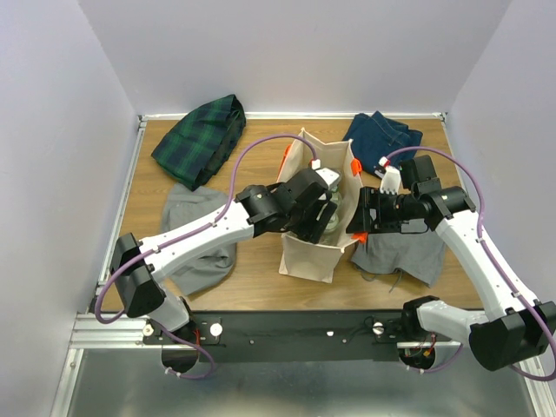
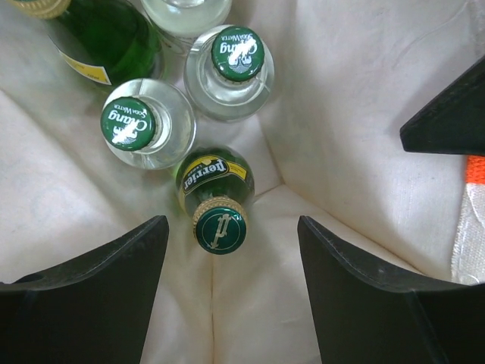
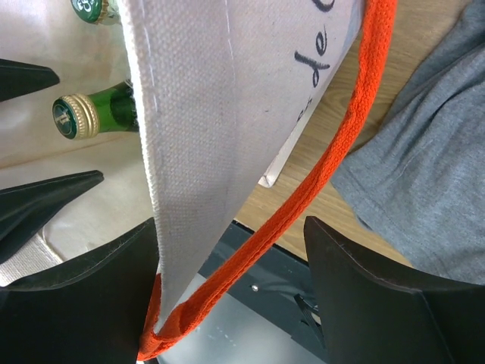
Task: Take the beverage out of the canvas bag
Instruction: Take out the drink from the canvas bag.
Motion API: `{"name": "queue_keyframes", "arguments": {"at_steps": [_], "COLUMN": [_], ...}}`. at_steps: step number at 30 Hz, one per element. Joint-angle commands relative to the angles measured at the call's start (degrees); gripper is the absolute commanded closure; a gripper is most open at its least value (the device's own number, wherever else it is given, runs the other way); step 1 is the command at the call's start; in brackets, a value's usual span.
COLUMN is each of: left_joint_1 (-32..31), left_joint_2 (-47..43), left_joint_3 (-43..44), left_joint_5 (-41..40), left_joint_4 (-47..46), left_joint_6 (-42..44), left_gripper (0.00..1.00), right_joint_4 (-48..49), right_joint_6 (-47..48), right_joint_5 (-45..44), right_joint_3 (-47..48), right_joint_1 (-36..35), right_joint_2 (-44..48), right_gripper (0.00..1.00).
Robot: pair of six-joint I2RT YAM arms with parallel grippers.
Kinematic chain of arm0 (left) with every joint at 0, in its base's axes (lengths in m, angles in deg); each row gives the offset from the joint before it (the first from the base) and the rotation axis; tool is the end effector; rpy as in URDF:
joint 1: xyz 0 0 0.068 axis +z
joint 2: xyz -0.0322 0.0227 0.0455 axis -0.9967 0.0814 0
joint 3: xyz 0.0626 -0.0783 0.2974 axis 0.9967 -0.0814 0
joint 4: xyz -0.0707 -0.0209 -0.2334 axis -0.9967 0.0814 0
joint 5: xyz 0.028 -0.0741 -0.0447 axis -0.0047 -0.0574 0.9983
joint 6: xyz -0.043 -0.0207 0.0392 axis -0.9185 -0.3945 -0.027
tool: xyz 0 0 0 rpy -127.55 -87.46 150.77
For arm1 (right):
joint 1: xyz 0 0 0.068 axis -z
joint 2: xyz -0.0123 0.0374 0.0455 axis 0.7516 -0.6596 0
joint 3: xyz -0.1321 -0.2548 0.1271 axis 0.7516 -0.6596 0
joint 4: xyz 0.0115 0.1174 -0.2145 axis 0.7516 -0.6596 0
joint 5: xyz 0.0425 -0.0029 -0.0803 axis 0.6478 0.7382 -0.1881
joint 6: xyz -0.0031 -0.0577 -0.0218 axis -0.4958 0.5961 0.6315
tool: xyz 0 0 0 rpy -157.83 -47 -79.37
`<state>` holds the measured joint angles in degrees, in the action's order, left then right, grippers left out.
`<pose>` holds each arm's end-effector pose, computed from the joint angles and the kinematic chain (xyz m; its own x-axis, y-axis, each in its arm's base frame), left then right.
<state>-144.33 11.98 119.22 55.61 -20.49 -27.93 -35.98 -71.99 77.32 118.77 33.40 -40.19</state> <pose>0.1694 -0.2717 0.3726 -0.6756 0.3706 -0.6373 0.5974 0.7818 -0.1787 0.1671 0.0680 0.3437 -0.9149 -0.0059 -0.4036 -0.2331 0.8241 0.5163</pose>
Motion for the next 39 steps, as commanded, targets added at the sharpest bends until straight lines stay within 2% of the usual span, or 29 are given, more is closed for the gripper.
{"name": "queue_keyframes", "arguments": {"at_steps": [1,6,9,13,18,30,33,38,39], "left_joint_1": [-0.15,-0.23,-0.15,-0.15,-0.15,-0.23,-0.24,-0.23,-0.24], "left_joint_2": [0.13,0.48,0.92,1.71,1.71,2.06,2.06,1.27,1.18], "left_joint_3": [-2.13,-2.4,-2.31,-2.4,-2.4,-0.56,-0.2,-0.29,-0.29], "left_joint_5": [-0.95,-1.21,-1.04,-0.42,-0.24,0.55,0.46,0.46,0.46], "left_joint_4": [-0.43,-0.69,-0.78,-0.87,-0.87,-0.17,0.01,-0.34,-0.26], "left_joint_6": [-1.6,-1.43,-1.34,-1.34,-1.17,-0.38,-0.29,-0.37,-0.2], "left_gripper": [0.21,0.21,0.24,0.38,0.48,0.93,0.93,0.78,0.71], "right_joint_4": [1.17,1.08,1.25,1.25,1.25,1.25,1.34,1.34,1.34], "right_joint_6": [0.3,0.3,0.3,0.3,0.39,0.39,0.48,0.65,0.57], "right_joint_5": [-2.37,-2.55,-2.55,-2.72,-3.16,-4.04,-3.95,-4.3,-4.3], "right_joint_3": [1.16,1.16,1.07,1.07,1.16,0.72,0.72,1.24,1.16], "right_joint_1": [-0.14,-0.14,-0.22,-0.14,-0.14,-0.22,-0.22,-0.22,-0.22], "right_joint_2": [-0.07,-0.24,-0.33,-0.42,-0.42,-0.33,-0.77,-1.47,-1.39], "right_gripper": [0.18,0.18,0.18,0.18,0.18,0.18,0.18,0.18,0.18]}}
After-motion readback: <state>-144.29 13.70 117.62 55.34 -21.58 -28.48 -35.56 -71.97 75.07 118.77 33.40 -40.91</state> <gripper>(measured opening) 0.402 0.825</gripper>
